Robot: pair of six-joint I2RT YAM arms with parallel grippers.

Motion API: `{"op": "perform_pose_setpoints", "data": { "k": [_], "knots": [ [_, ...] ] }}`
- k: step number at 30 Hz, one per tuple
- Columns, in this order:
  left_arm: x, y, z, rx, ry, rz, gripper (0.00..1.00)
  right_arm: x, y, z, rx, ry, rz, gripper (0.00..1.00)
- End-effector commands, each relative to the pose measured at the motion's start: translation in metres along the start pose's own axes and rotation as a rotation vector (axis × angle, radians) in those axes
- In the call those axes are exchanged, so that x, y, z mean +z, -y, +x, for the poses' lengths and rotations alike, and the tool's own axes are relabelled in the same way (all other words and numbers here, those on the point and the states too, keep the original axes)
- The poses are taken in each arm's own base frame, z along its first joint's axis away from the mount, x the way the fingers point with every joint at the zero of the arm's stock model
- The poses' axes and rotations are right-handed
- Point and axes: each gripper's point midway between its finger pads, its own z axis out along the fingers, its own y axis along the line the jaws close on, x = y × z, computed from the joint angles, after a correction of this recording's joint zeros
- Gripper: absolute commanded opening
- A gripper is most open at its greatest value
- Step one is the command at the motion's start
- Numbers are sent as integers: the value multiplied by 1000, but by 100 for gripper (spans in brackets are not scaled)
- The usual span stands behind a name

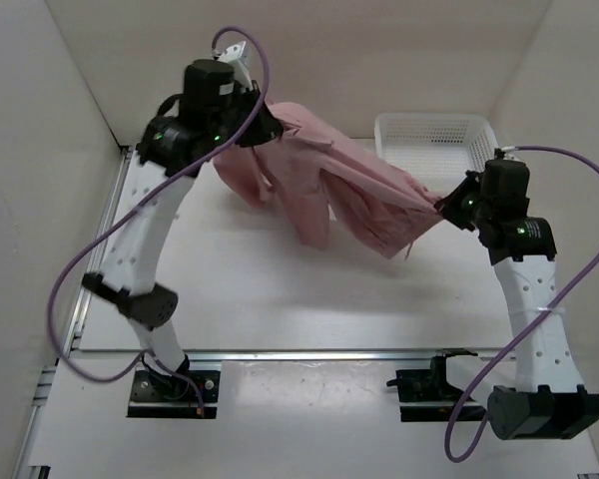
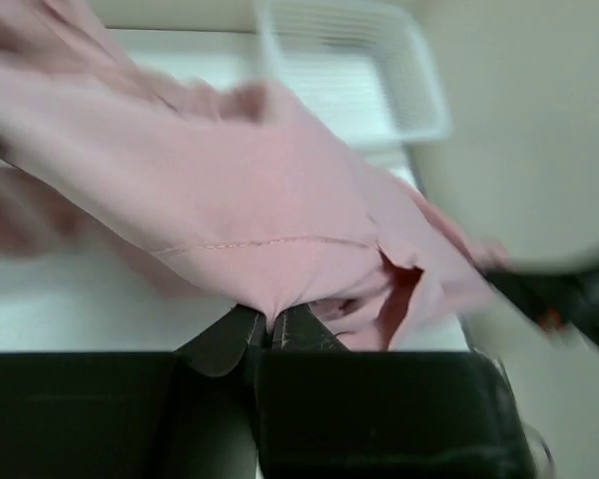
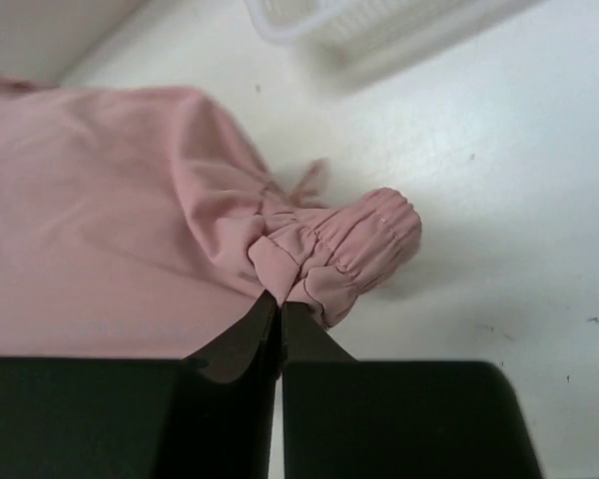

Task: Fold and stack the trousers
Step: Flatten the trousers out

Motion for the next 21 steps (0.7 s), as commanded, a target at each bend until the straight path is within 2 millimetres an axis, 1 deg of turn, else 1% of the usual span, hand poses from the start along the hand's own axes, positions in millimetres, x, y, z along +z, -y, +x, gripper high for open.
{"op": "perform_pose_setpoints", "data": {
  "k": [1,2,3,4,5,6,7,8,9,10,11,12,13,14,15,16,17,18,19,20,21],
  "knots": [
    [-66,12,19,97,-54,69,10,-31,18,-35,-8,174,96,0],
    [-70,13,24,86,-65,79,10,-33,23,-35,-16,186,116,0],
    [-60,7,33,85,-90,66,10,-29,31,-29,-16,178,145,0],
    [-41,-6,55,71,-156,29,19,-26,41,-28,-16,185,191,0],
    [-23,-14,69,67,-207,1,34,-22,47,-24,-17,176,211,0],
    [-12,-22,81,64,-257,-27,47,-17,54,-16,-19,156,234,0],
    [-5,-27,88,73,-295,-46,69,-15,57,-12,-20,146,241,0],
    [0,-35,97,72,-338,-87,73,-10,60,-7,-21,127,252,0],
    [3,-39,108,78,-376,-112,75,-8,62,-4,-22,117,259,0],
    [2,-42,112,93,-374,-140,79,-4,67,3,-24,97,271,0],
    [-7,-47,113,97,-360,-153,79,-1,68,4,-25,89,275,0],
    [-13,-49,114,99,-346,-156,79,1,71,10,-26,75,284,0],
    [-16,-52,110,94,-309,-166,77,6,75,15,-28,55,296,0],
    [-29,-63,121,88,-312,-194,64,6,75,15,-28,55,296,0],
    [-36,-71,126,81,-309,-227,50,7,75,19,-28,42,292,0],
    [-42,-80,131,71,-305,-261,33,11,75,18,-28,40,293,0],
    [-44,-106,146,22,-321,-354,15,13,76,19,-28,33,298,0],
    [-55,-111,147,-10,-298,-359,10,18,77,22,-37,18,293,0],
    [-59,-119,153,-34,-299,-376,10,19,74,21,-36,21,279,0],
    [-59,-139,177,-75,-339,-428,10,22,75,22,-37,11,285,0],
    [-58,-144,181,-98,-323,-432,10,25,74,25,-36,-6,278,0]
  ]
}}
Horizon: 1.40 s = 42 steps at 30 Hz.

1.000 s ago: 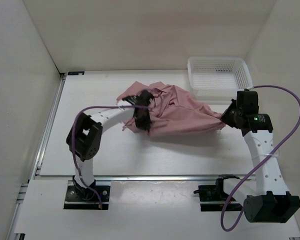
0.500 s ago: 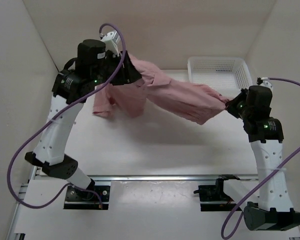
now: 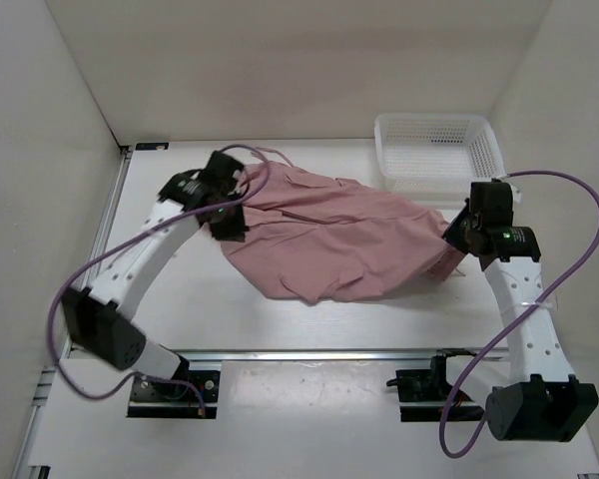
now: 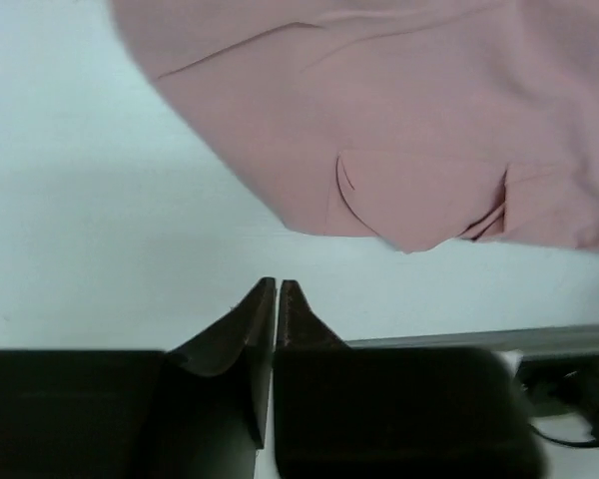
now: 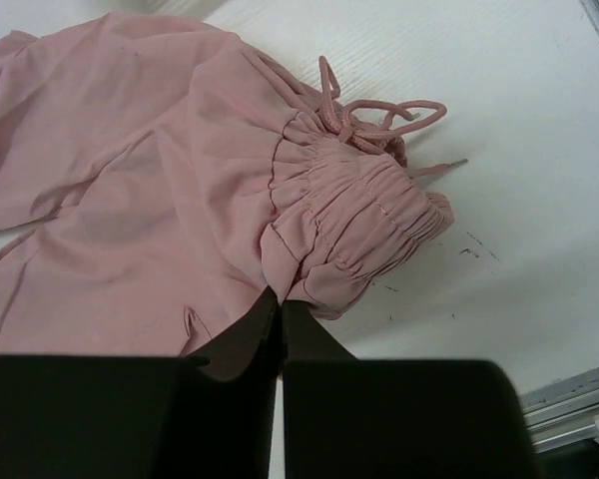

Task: Fold and stack the trousers
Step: Flatten the trousers out

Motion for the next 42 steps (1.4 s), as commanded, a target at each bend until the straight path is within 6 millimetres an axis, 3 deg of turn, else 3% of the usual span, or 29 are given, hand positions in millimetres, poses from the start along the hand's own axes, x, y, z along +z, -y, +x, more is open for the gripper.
{"op": "perform_pose_setpoints", "data": {
  "k": [1,3,4,6,15,16,17,20,22,24,25,26,28,29,30,31,32,33,34,35,37,38,39,40,42],
  "knots": [
    [-27,-27,-2,-156,145,7,21,5,-6,-10,-9,30,-21,0],
    [-1,-41,15,-225,83,18,80,7,-8,-8,-20,16,-27,0],
    [7,-43,19,-242,73,39,100,7,-8,-8,-20,16,-27,0],
    [32,-57,30,-309,22,49,100,8,-5,-9,-23,18,-21,0],
    [122,-76,-2,-354,-47,-60,100,-6,1,-1,-21,25,-36,0],
    [127,-72,-12,-343,-35,-41,100,-5,4,4,-24,10,-27,0],
    [143,-77,-7,-355,-80,-59,100,-8,3,3,-21,21,-34,0],
    [158,-64,-20,-331,-109,16,100,-8,3,6,-22,16,-41,0],
    [171,-67,-23,-331,-129,15,85,-11,2,6,-20,20,-54,0],
    [168,-59,-36,-317,-112,51,56,-14,1,4,-20,23,-56,0],
    [165,-61,-38,-315,-117,55,14,-16,0,0,-29,33,-62,0],
    [154,-66,-54,-314,-79,51,10,-19,1,-3,-28,40,-53,0],
    [111,-81,-68,-306,-12,-40,10,-23,2,-7,-38,51,-47,0],
    [63,-83,-101,-293,122,-46,10,-25,1,-10,-36,59,-51,0],
    [35,-90,-100,-285,133,-93,10,-28,5,-11,-38,69,-38,0],
    [8,-95,-112,-276,197,-127,10,-28,8,-12,-38,75,-26,0],
    [-41,-94,-140,-249,339,-196,10,-30,9,-14,-36,88,-22,0],
    [-60,-94,-145,-242,360,-231,10,-30,9,-14,-36,88,-22,0],
    [-76,-96,-136,-215,323,-270,10,-30,11,-15,-35,94,-10,0],
    [-104,-83,-153,-208,400,-217,10,-30,12,-16,-35,99,-2,0],
    [-99,-70,-160,-201,387,-156,10,-27,18,-16,-35,104,26,0],
    [-90,-59,-165,-182,370,-109,16,-27,17,-18,-34,112,22,0],
    [-61,-56,-171,-177,318,-114,63,-25,18,-14,-36,103,27,0],
    [-47,-56,-176,-165,299,-124,83,-25,18,-14,-36,103,27,0],
    [-32,-50,-172,-153,238,-120,100,-29,20,-13,-33,115,21,0]
  ]
}}
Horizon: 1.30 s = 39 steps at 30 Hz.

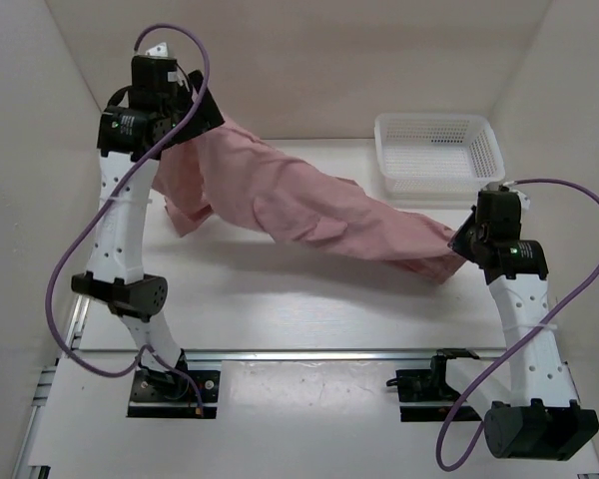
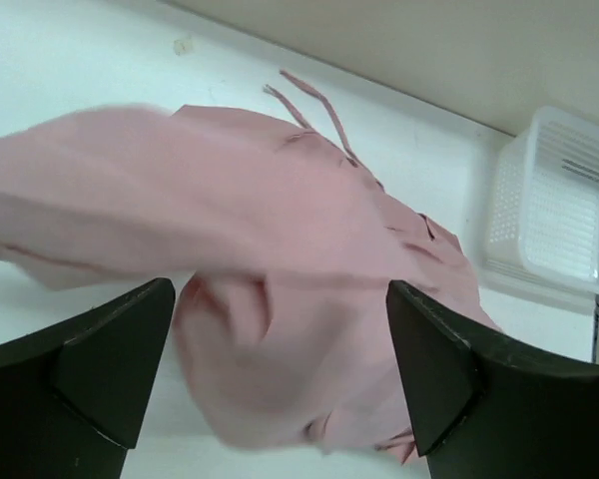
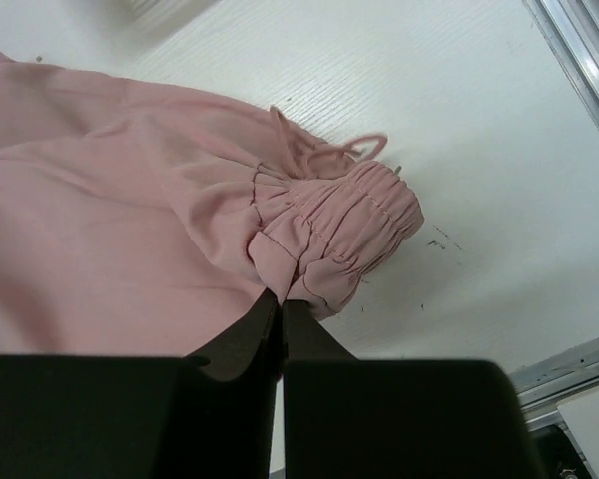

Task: Fold and stack the trousers
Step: Flatten the trousers out

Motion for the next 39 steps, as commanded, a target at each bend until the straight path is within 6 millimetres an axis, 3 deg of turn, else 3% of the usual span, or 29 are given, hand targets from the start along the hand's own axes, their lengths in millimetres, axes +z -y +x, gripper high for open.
{"op": "perform_pose_setpoints", "data": {
  "k": [1,3,4,6,7,8,9,10,11,12,13,16,18,19,20,22,24,27,28,29,31,33,35,36,38,39],
  "knots": [
    [71,-29,84,83,-336,-155,100,-11,5,-13,-10,63,12,0],
    [66,-33,82,74,-318,-173,100,-12,10,-13,-8,76,31,0],
    [54,-32,71,69,-273,-163,100,-12,11,-11,-11,67,36,0],
    [46,-52,68,66,-259,-206,96,-10,13,-7,-22,58,41,0],
    [28,-58,62,54,-234,-204,88,-10,13,-7,-22,58,41,0],
    [22,-64,62,54,-221,-205,77,-10,13,-7,-13,58,41,0],
    [24,-87,79,56,-261,-276,42,-8,13,-3,-15,46,37,0],
    [5,-95,77,46,-229,-282,26,-6,13,-2,-18,37,42,0],
    [2,-104,82,26,-226,-295,15,-6,9,-4,-6,40,26,0],
    [5,-125,109,-7,-291,-341,10,-6,8,-3,-6,36,18,0],
    [-11,-130,111,-37,-264,-327,10,-4,8,-2,-8,28,22,0],
    [-8,-156,155,-135,-322,-321,10,-1,5,-2,-8,25,13,0],
    [-13,-167,175,-200,-346,-295,44,-1,5,-2,-8,25,13,0],
    [-5,-176,202,-222,-402,-301,67,-1,4,-4,-6,33,9,0],
    [-2,-180,213,-244,-428,-293,84,-1,3,-4,-15,28,1,0],
    [11,-182,231,-287,-469,-248,93,-1,3,-4,-15,28,1,0],
    [24,-186,234,-294,-469,-264,93,1,4,-1,-26,20,5,0],
    [50,-195,231,-295,-474,-309,77,-4,3,-2,-23,32,-11,0],
    [58,-197,221,-303,-459,-311,72,-4,1,-1,-23,28,-19,0],
    [70,-203,228,-304,-497,-338,72,-4,3,1,-25,20,-15,0],
    [84,-207,220,-311,-483,-340,72,-6,3,0,-23,28,-19,0],
    [101,-213,229,-304,-525,-354,85,-7,5,4,-25,20,-15,0],
    [113,-216,230,-317,-545,-357,88,-7,5,4,-25,20,-15,0],
    [124,-221,240,-320,-577,-370,88,-7,4,5,-25,15,-23,0],
    [135,-220,243,-319,-604,-354,61,-7,4,5,-25,15,-23,0],
    [136,-222,248,-311,-618,-356,40,-7,5,7,-27,7,-19,0]
  ]
}}
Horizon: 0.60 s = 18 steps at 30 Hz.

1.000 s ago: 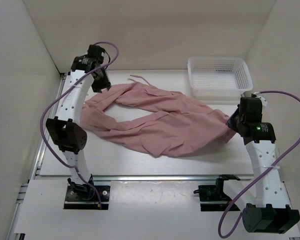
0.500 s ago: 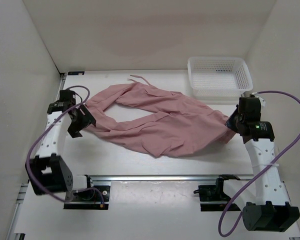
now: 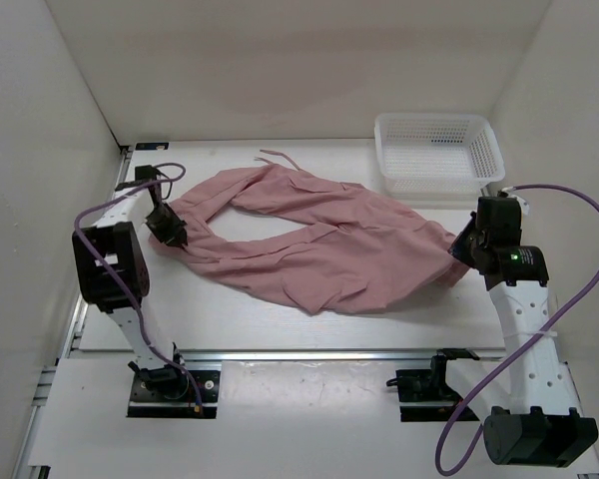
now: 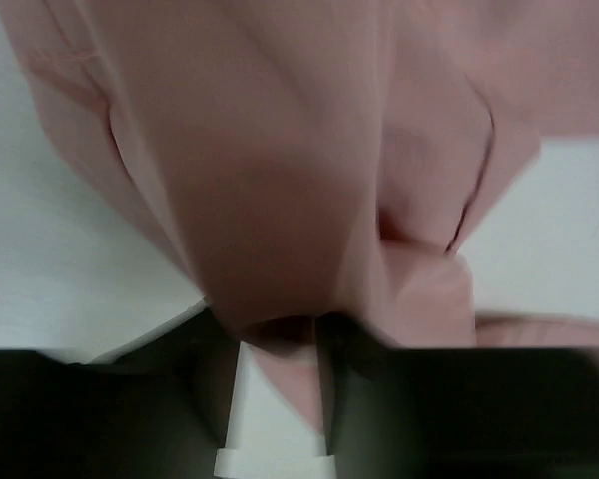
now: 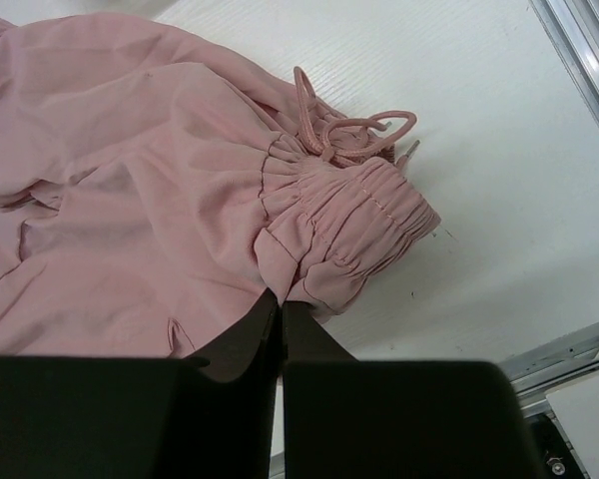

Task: Fold and stack the trousers
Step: Flatten the trousers out

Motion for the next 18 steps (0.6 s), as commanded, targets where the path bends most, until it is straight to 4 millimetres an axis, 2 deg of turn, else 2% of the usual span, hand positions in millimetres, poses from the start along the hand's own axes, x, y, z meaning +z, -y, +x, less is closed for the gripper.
{"op": "perform_pose_setpoints", "data": {
  "k": [1,3,4,6,7,9,10,11,13,15,16,17,18],
  "knots": [
    [-3,12,-12,20,7,48,11,-6,-4,-8,-4,32,-26,0],
    [-21,8,-10,21,28,41,10,-9,-2,-11,-3,41,-16,0],
    [-52,11,-17,24,106,67,10,-12,-2,-13,-3,44,-17,0],
    [-91,1,-27,13,211,48,10,-13,1,-18,-10,64,2,0],
    [-127,-5,-20,23,257,52,10,-13,1,-18,-10,64,2,0],
    [-165,-13,-17,46,318,58,10,-16,3,-20,-9,69,13,0],
    [-191,-12,-17,58,365,81,10,-16,5,-21,-9,76,25,0],
    [-218,-12,-7,74,409,125,10,-21,5,-24,-6,89,19,0],
    [-246,-14,2,86,452,158,10,-26,7,-30,9,116,32,0],
    [-253,-14,-1,84,470,155,10,-28,14,-31,23,134,65,0],
    [-254,-11,-11,81,486,151,10,-28,15,-32,35,139,72,0],
    [-248,-6,-21,81,481,148,10,-28,15,-32,35,139,72,0],
    [-222,5,-35,85,413,135,10,-28,14,-32,49,139,71,0]
  ]
}}
